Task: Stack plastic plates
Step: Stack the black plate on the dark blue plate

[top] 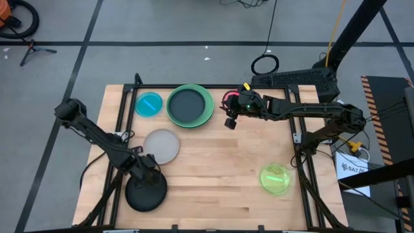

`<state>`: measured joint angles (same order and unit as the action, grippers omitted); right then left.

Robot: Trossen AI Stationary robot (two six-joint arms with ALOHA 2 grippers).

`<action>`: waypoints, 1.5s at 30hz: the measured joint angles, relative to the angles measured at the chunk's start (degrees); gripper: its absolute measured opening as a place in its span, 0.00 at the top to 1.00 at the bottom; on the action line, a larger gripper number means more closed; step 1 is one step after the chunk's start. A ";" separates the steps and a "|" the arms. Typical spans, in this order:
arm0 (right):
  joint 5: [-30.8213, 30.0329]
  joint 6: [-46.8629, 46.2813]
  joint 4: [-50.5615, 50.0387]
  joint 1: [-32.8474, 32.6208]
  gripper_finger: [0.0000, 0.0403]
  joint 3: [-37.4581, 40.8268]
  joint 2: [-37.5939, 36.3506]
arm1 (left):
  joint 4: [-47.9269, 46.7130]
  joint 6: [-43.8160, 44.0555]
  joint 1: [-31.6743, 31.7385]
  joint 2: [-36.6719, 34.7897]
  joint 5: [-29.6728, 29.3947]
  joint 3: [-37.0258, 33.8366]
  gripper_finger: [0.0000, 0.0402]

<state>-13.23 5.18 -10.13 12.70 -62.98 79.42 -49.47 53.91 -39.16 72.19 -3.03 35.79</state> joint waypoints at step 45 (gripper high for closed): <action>0.02 0.01 -0.33 0.01 0.77 0.00 0.00 | 3.03 -1.66 -2.99 1.75 1.34 3.81 0.97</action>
<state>-13.21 5.19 -10.47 12.71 -62.98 79.42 -46.44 52.25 -42.15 73.94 -1.68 39.60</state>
